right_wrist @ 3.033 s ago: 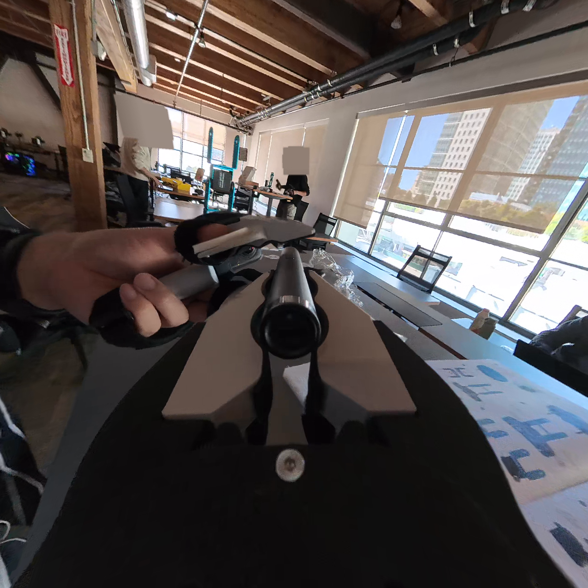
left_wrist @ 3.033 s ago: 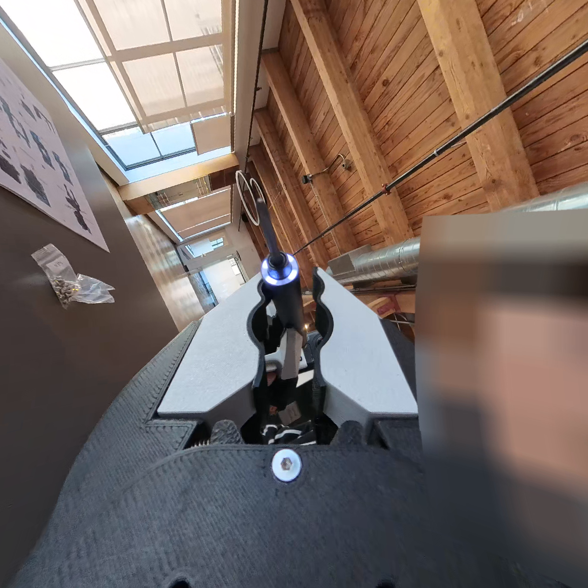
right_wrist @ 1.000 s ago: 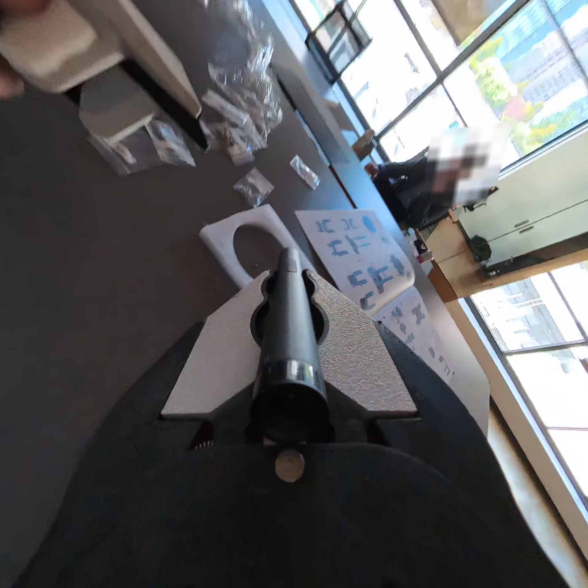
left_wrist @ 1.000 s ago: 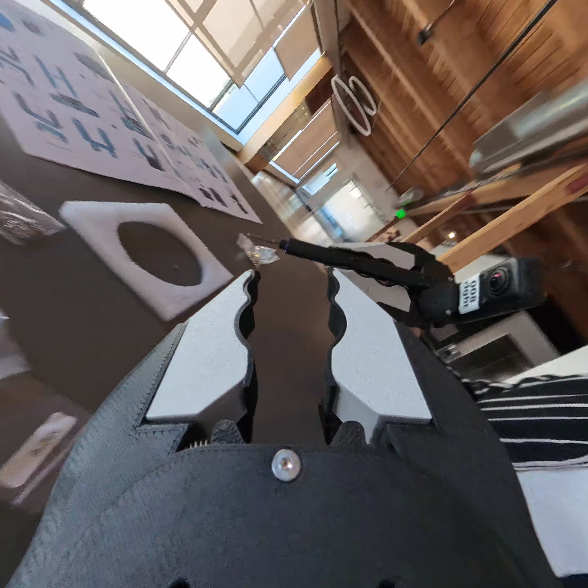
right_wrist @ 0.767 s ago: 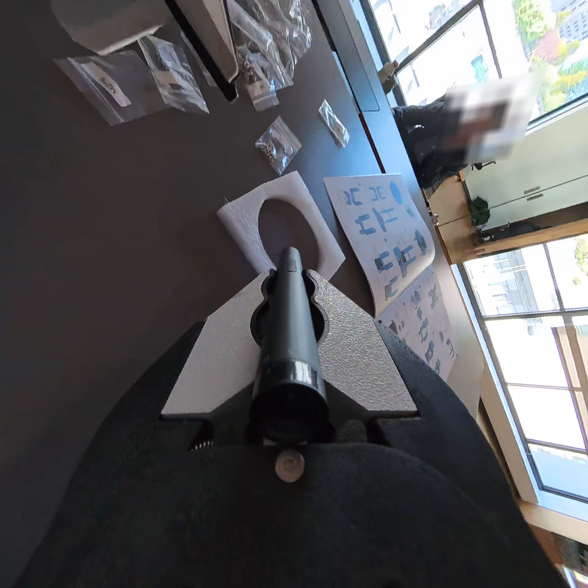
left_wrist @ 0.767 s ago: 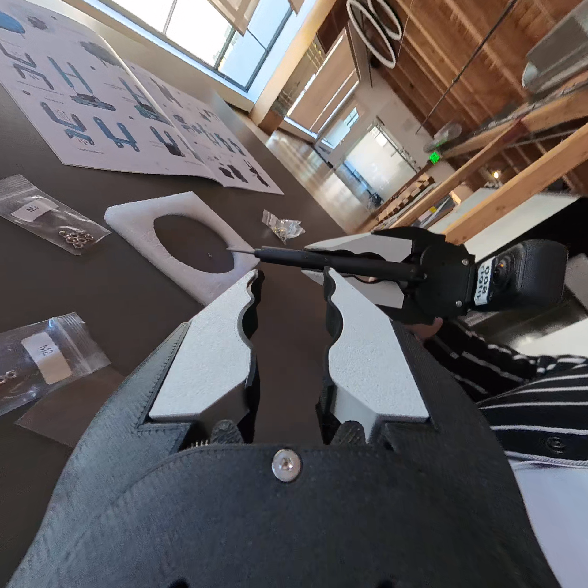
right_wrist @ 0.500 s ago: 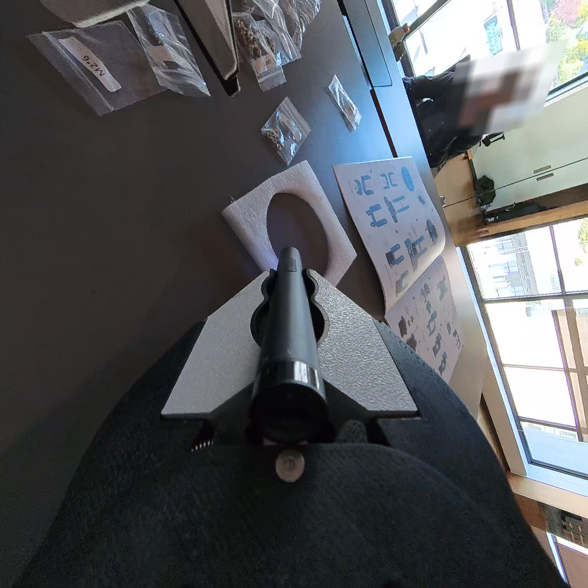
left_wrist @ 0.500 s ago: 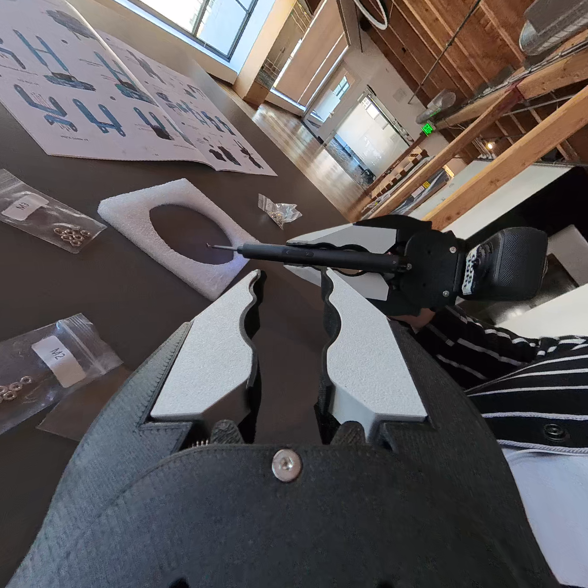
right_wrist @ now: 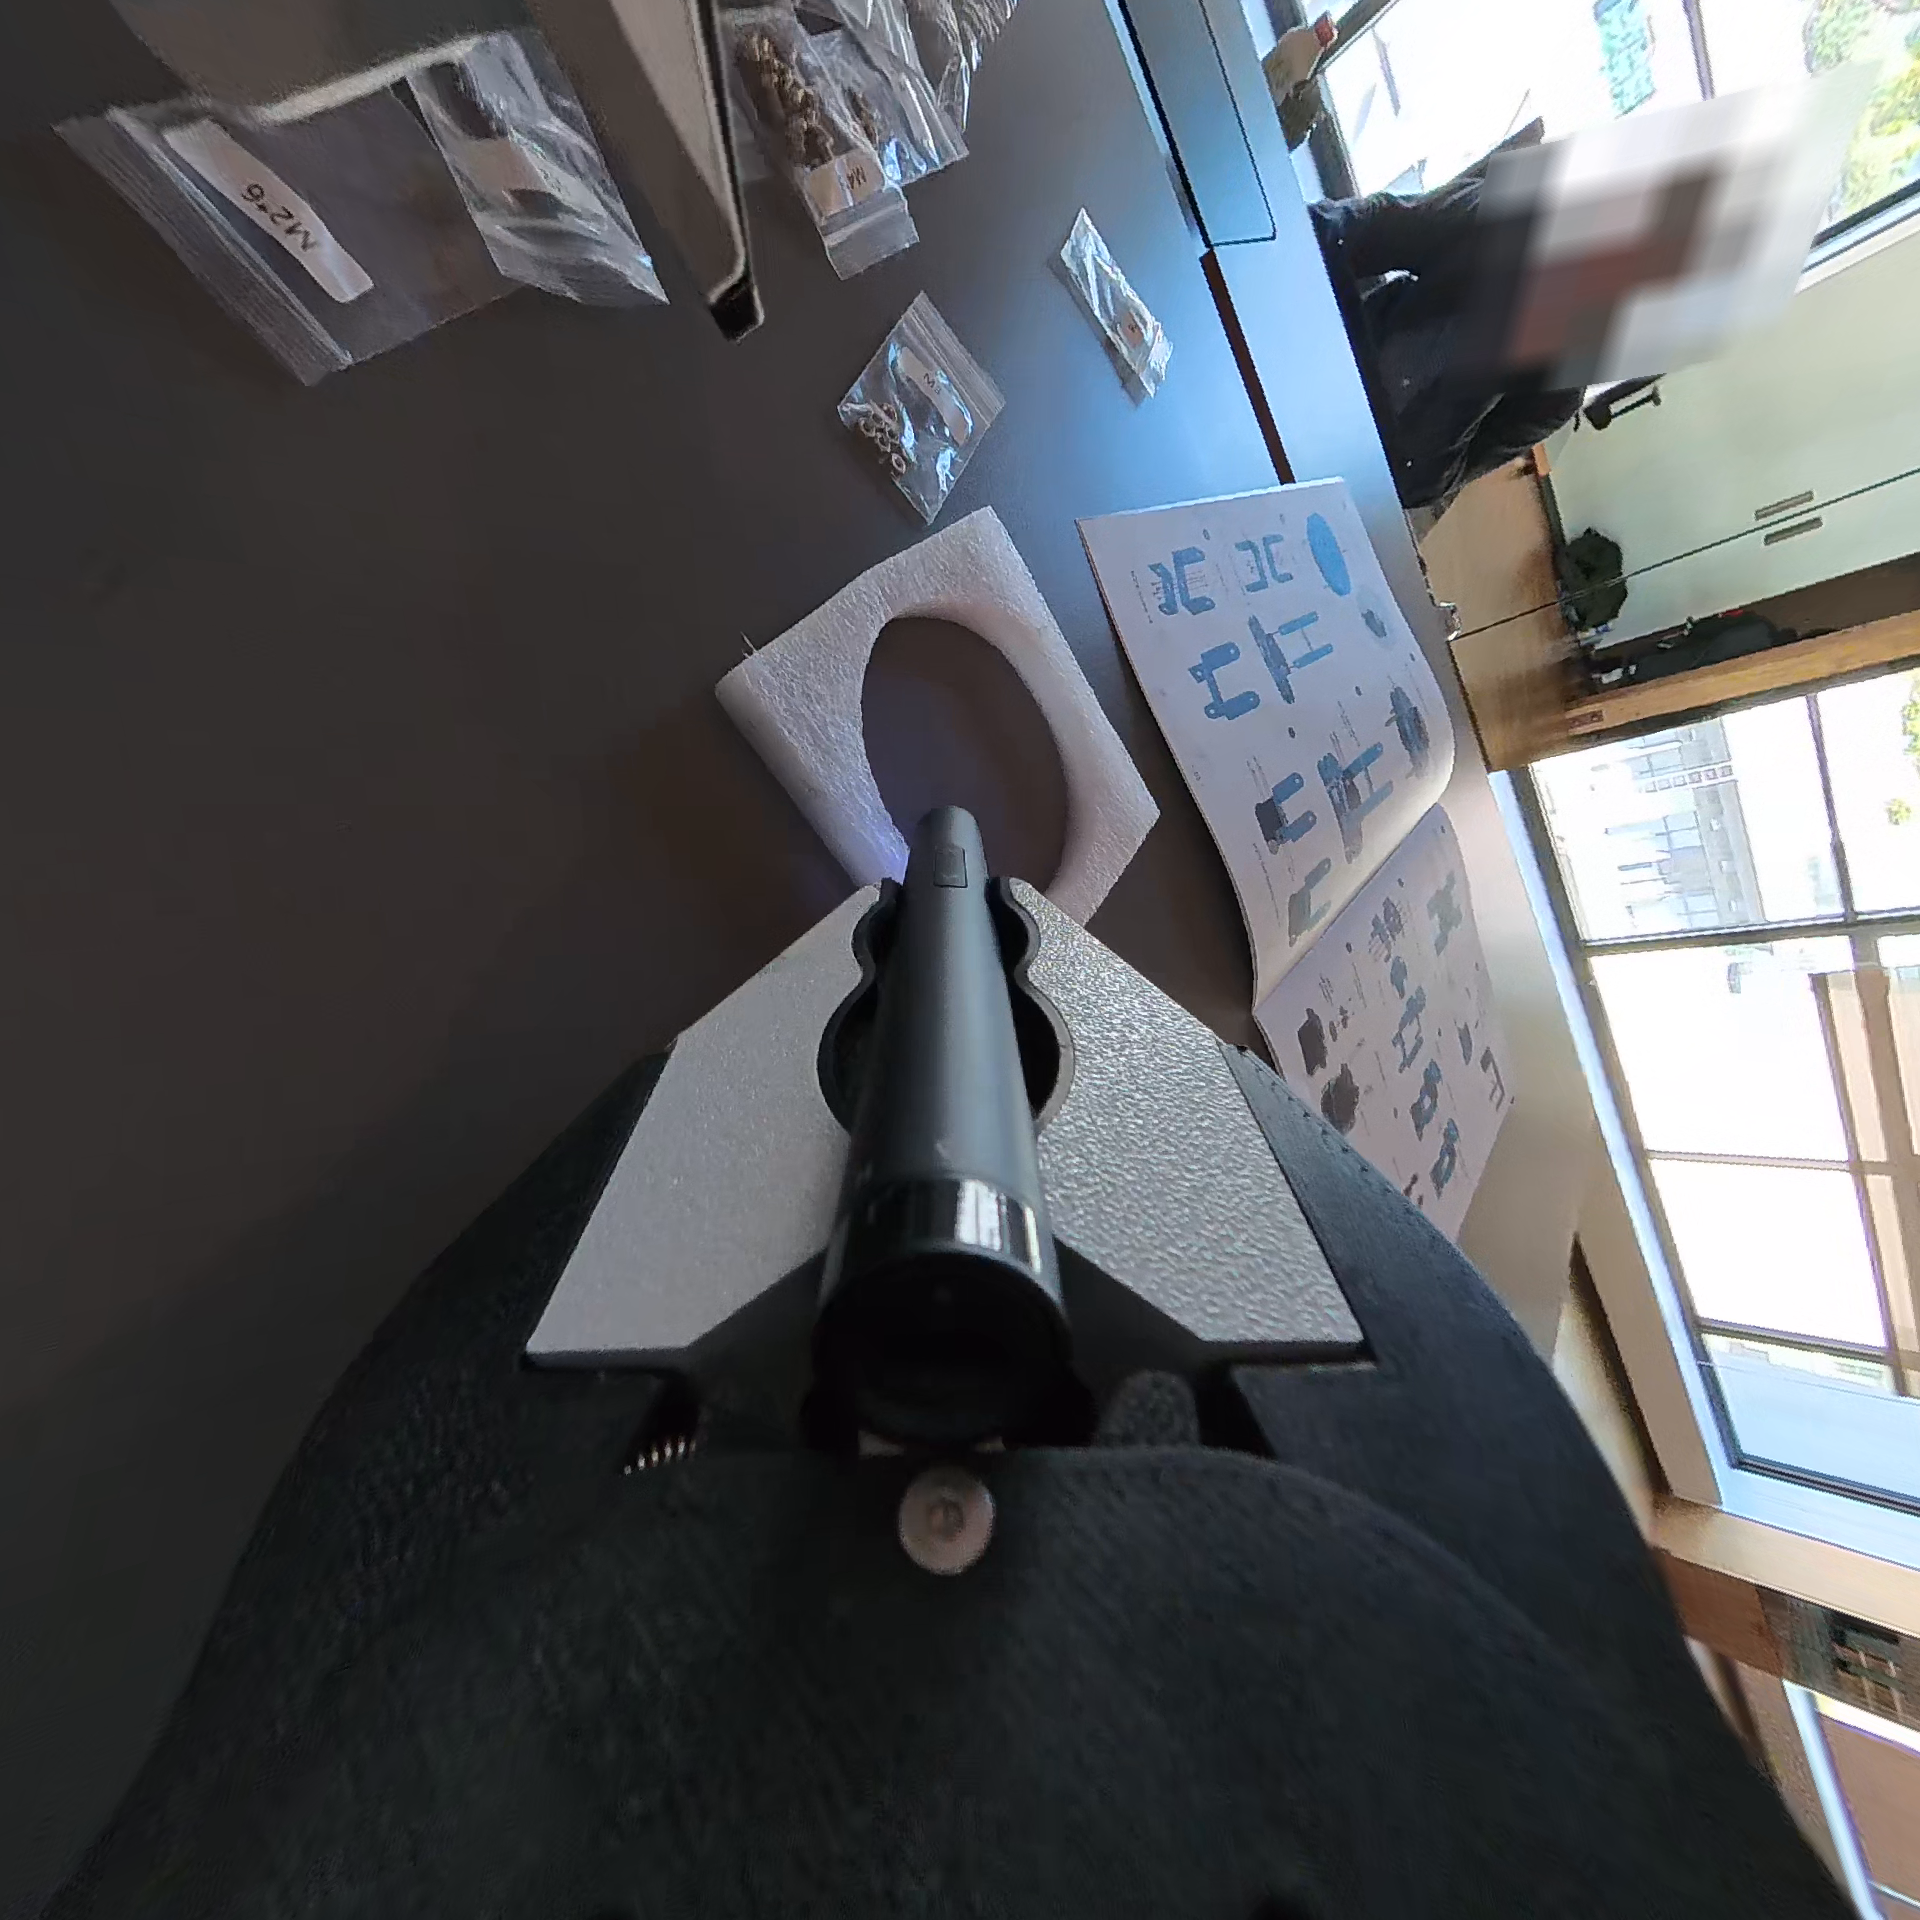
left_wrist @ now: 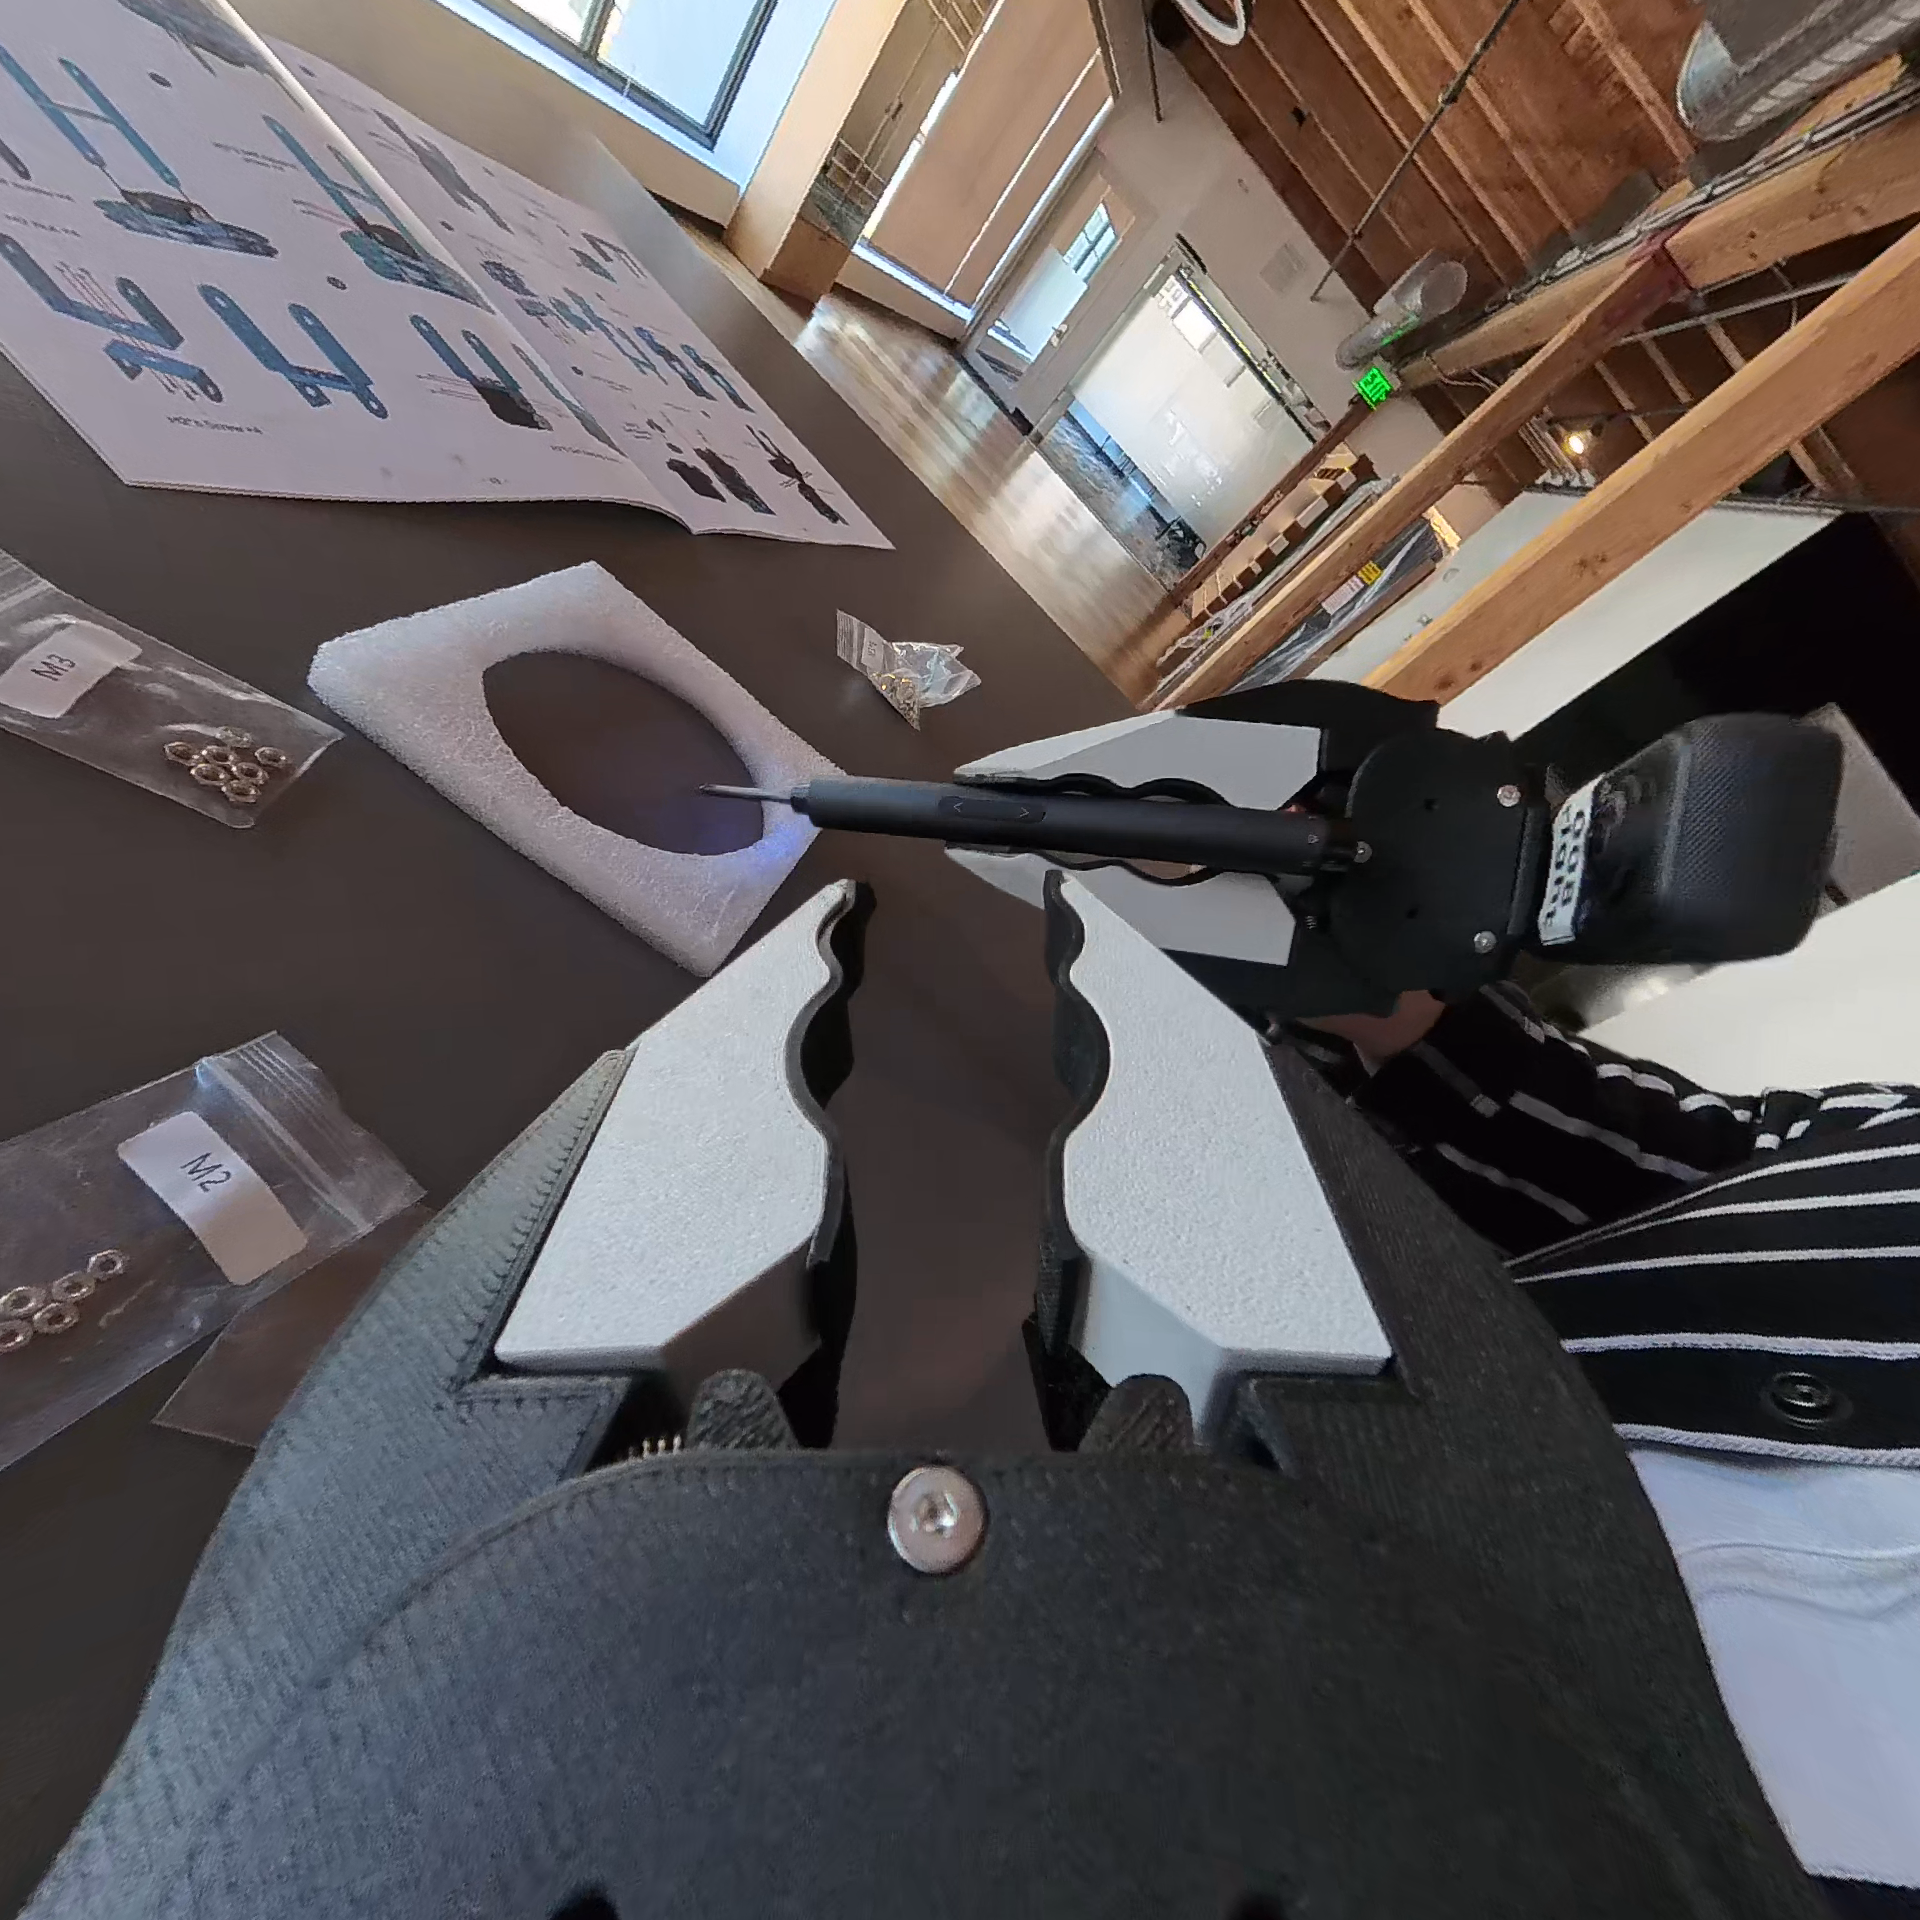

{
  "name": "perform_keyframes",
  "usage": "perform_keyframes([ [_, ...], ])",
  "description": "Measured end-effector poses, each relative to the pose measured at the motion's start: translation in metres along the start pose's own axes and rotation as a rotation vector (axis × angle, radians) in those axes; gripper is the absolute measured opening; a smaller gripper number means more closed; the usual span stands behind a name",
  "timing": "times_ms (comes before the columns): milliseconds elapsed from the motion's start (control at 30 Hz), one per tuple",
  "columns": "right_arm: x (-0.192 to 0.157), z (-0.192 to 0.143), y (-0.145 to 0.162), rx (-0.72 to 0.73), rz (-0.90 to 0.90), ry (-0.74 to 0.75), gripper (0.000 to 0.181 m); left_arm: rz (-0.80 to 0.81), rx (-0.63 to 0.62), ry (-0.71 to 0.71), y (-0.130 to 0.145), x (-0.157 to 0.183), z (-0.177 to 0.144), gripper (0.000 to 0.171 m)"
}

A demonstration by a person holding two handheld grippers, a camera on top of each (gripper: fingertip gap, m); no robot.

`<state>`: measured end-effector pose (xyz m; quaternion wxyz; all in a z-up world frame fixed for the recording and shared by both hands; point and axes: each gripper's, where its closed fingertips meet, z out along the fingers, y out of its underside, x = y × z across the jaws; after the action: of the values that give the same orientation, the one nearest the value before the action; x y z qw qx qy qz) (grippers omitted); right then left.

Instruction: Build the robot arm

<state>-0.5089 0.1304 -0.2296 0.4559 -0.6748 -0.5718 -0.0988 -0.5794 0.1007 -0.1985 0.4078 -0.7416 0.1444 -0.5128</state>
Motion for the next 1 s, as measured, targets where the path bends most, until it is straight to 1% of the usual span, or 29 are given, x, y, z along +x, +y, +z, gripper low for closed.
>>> perform_keyframes([
  [100, 0.001, -0.009, -0.007, 0.038, 0.087, -0.046, 0.018, 0.023, -0.014, -0.003, 0.002, 0.0, -0.001, 0.034],
  [167, 0.004, -0.018, -0.017, 0.082, 0.163, -0.088, 0.018, 0.071, -0.026, -0.021, 0.005, -0.001, -0.004, 0.035],
  [267, 0.01, -0.037, -0.039, 0.173, 0.283, -0.164, 0.018, 0.194, -0.052, -0.079, 0.01, -0.005, -0.012, 0.035],
  [333, 0.014, -0.05, -0.055, 0.239, 0.342, -0.223, 0.018, 0.271, -0.061, -0.118, 0.014, -0.005, -0.019, 0.028],
  [400, 0.015, -0.062, -0.071, 0.313, 0.392, -0.295, 0.018, 0.32, -0.047, -0.161, 0.017, -0.005, -0.029, 0.021],
  [467, 0.013, -0.071, -0.087, 0.392, 0.443, -0.389, 0.018, 0.369, -0.009, -0.214, 0.017, -0.004, -0.04, 0.022],
  [567, 0.003, -0.083, -0.108, 0.506, 0.506, -0.569, 0.017, 0.451, 0.076, -0.31, 0.012, 0.001, -0.06, 0.025],
  [633, -0.005, -0.091, -0.121, 0.577, 0.529, -0.699, 0.017, 0.548, 0.114, -0.403, 0.012, 0.003, -0.077, 0.018],
  [700, -0.014, -0.1, -0.133, 0.636, 0.557, -0.83, 0.017, 0.639, 0.113, -0.494, 0.019, 0.004, -0.095, 0.013],
  [767, -0.023, -0.107, -0.143, 0.694, 0.578, -0.941, 0.018, 0.663, 0.106, -0.505, 0.029, 0.015, -0.108, 0.013],
  [800, -0.028, -0.109, -0.148, 0.708, 0.591, -0.98, 0.015, 0.663, 0.105, -0.509, 0.032, 0.021, -0.115, 0.014],
  [833, -0.034, -0.111, -0.153, 0.714, 0.604, -1.009, 0.022, 0.664, 0.102, -0.519, 0.034, 0.026, -0.122, 0.015],
  [867, -0.039, -0.113, -0.158, 0.72, 0.616, -1.029, 0.022, 0.662, 0.1, -0.54, 0.035, 0.03, -0.13, 0.017],
  [900, -0.044, -0.115, -0.164, 0.724, 0.629, -1.042, 0.022, 0.658, 0.106, -0.554, 0.035, 0.033, -0.138, 0.018],
  [933, -0.051, -0.118, -0.169, 0.727, 0.632, -1.053, 0.017, 0.65, 0.115, -0.551, 0.035, 0.037, -0.146, 0.019],
  [1000, -0.065, -0.12, -0.181, 0.718, 0.629, -1.065, 0.017, 0.642, 0.126, -0.548, 0.035, 0.042, -0.164, 0.019],
])
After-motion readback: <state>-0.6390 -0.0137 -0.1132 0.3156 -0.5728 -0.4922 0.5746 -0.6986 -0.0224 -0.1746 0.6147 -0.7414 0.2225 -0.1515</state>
